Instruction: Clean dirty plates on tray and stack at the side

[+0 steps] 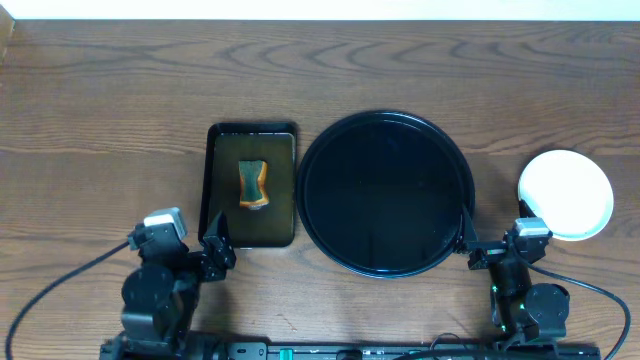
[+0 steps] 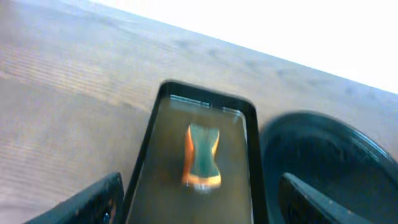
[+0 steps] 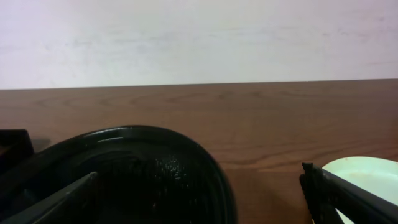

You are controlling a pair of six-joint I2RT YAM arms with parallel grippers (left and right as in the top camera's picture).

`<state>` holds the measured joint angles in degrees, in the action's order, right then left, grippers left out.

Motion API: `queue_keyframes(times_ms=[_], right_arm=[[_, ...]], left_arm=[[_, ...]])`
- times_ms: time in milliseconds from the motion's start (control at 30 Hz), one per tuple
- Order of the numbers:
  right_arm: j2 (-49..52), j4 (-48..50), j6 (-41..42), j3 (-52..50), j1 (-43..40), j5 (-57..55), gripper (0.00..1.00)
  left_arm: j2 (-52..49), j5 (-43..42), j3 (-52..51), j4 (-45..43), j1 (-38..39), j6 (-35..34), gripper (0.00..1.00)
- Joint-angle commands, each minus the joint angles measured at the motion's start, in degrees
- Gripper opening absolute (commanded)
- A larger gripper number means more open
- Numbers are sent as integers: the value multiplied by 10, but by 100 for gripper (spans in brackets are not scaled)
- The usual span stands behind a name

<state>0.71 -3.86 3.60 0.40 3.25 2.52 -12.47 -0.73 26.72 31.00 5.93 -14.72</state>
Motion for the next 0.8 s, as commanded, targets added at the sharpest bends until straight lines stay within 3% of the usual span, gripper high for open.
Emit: queue_keyframes(times_ms=[0, 200, 400, 533, 667, 767], right_arm=[[-3, -3, -7, -1, -12, -4, 99], [-3, -3, -7, -1, -12, -4, 99], [-3, -3, -7, -1, -12, -4, 99], [-3, -3, -7, -1, -12, -4, 99], [-3, -3, -7, -1, -12, -4, 99], [-3, -3, -7, -1, -12, -4, 99]], left_arm=[[53, 2, -69, -71, -10, 12, 79], [112, 2, -189, -252, -11, 14, 79], [124, -9, -266, -412, -13, 82, 79], [124, -53, -265, -382, -13, 169, 79], [124, -66, -265, -281, -13, 162, 79], [122, -63, -265, -276, -13, 162, 79]])
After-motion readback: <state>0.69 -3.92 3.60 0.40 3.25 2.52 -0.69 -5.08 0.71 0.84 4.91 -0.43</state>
